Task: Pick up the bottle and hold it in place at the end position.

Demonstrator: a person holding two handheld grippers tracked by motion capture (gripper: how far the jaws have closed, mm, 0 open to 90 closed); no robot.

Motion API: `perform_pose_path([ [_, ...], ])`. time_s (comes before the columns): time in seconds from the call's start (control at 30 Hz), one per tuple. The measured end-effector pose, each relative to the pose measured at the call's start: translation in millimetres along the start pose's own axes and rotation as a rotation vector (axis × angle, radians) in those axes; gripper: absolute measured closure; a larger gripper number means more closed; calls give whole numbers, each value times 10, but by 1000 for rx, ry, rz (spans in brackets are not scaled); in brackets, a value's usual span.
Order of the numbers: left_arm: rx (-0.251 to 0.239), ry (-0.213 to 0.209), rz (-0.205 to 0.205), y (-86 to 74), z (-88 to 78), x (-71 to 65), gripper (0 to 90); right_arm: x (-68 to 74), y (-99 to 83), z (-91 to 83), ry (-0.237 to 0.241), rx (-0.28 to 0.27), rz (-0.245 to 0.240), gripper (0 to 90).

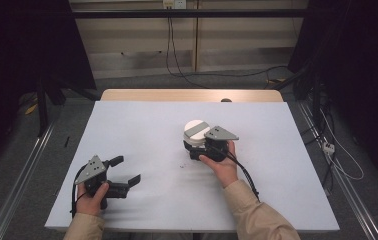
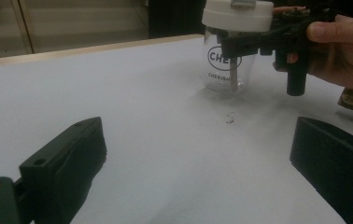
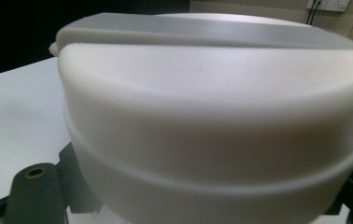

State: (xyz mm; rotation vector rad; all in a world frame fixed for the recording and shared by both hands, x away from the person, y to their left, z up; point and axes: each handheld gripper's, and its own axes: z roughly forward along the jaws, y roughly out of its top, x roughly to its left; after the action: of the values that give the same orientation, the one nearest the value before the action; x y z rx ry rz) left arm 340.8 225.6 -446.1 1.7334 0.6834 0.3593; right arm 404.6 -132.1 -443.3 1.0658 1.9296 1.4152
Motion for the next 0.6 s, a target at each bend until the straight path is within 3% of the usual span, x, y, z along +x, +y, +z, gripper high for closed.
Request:
perform_pose_path([
  [0.6,0,-1,-1,-3,9,4,33,-27,-10,88,-9,-3,4,185],
])
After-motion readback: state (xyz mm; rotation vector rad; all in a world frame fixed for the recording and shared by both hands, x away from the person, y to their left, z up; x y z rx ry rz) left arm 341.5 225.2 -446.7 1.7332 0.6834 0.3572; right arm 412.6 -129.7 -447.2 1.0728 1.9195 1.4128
